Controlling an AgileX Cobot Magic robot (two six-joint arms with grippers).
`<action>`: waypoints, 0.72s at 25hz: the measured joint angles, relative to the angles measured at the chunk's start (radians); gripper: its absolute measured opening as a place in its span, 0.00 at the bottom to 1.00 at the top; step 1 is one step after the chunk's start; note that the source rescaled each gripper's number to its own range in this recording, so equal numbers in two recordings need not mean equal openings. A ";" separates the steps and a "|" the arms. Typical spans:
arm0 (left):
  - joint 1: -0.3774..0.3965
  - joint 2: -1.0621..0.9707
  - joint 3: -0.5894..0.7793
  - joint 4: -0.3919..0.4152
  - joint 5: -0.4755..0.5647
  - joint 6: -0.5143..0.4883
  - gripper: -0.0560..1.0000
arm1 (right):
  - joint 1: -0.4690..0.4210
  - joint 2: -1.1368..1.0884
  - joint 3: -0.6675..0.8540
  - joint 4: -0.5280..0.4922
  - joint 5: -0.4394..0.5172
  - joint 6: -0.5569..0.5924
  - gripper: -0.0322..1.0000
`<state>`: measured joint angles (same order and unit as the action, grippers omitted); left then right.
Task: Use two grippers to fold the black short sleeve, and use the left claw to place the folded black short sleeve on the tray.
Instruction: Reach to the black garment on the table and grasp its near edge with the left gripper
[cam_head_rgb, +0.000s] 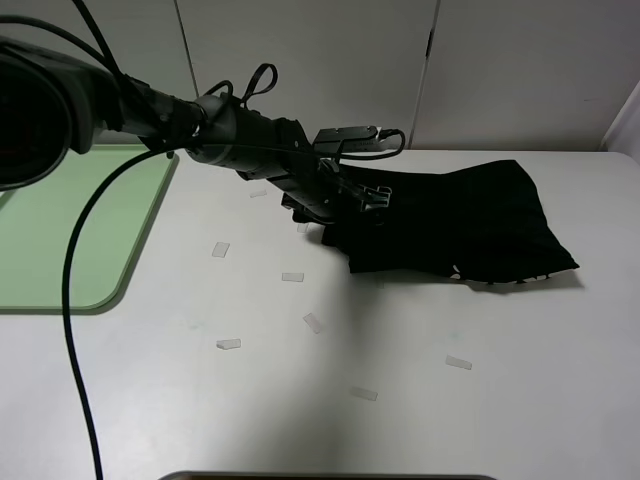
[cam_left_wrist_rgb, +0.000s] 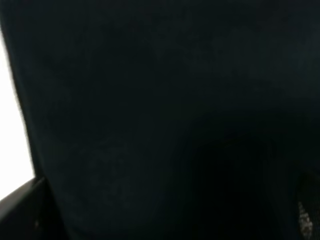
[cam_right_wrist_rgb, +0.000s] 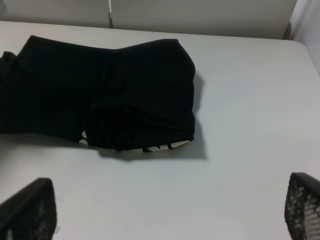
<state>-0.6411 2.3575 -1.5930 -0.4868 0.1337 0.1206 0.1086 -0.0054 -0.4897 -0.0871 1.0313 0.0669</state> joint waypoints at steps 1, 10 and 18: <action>-0.002 0.000 0.000 -0.002 -0.002 0.000 0.93 | 0.000 0.000 0.000 0.000 0.000 0.000 1.00; -0.006 0.005 0.000 -0.004 0.006 0.000 0.47 | 0.000 0.000 0.000 0.000 0.000 0.000 1.00; -0.006 0.007 0.000 -0.008 0.006 0.000 0.06 | 0.000 0.000 0.000 0.000 0.000 0.001 1.00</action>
<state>-0.6475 2.3642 -1.5930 -0.4951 0.1399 0.1203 0.1086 -0.0054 -0.4897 -0.0871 1.0313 0.0678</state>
